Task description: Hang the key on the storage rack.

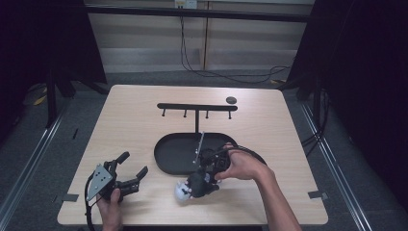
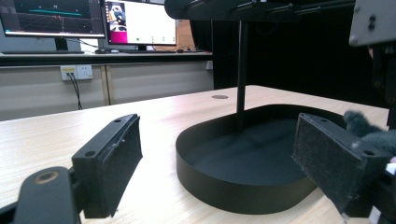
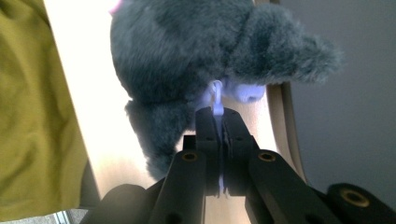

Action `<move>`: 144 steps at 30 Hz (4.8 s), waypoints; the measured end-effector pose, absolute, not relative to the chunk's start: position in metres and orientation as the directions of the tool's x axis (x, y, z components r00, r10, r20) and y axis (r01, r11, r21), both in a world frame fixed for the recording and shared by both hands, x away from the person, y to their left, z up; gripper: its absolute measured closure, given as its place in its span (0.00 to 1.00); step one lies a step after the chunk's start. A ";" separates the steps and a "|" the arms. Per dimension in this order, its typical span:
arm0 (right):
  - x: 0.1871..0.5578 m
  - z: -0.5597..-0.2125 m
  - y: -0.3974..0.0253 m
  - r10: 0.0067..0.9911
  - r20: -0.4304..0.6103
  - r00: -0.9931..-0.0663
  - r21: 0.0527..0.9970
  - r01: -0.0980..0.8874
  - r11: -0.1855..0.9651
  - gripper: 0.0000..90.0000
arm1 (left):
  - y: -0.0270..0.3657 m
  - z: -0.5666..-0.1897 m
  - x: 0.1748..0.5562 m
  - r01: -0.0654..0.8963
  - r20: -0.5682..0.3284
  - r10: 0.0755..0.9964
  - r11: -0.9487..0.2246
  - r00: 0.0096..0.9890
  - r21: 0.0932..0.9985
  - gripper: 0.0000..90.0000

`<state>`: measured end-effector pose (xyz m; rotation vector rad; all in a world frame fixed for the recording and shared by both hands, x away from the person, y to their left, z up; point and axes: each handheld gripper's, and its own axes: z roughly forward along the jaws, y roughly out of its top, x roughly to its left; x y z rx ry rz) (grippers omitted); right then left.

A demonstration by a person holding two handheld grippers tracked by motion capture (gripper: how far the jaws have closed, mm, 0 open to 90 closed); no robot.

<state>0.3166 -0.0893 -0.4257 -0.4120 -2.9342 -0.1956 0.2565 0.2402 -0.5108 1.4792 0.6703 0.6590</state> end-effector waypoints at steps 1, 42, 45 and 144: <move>0.317 -0.423 -0.089 0.260 0.187 -0.947 0.113 0.283 0.952 0.97 | 0.240 -0.511 0.256 0.011 -0.001 0.751 -0.009 0.660 1.000 0.17; 0.340 -0.328 -0.068 0.240 0.118 -0.964 0.123 0.254 0.959 0.97 | 0.240 -0.511 0.257 0.012 -0.001 0.750 -0.009 0.661 1.000 0.17; 0.346 -0.325 -0.065 0.243 0.113 -0.964 0.112 0.255 0.960 0.97 | 0.240 -0.511 0.257 0.011 -0.001 0.749 -0.008 0.662 1.000 0.17; 0.456 -0.312 -0.056 0.304 0.060 -0.951 0.143 0.310 0.940 0.89 | 0.240 -0.511 0.256 0.012 -0.005 0.750 -0.003 0.661 1.000 0.17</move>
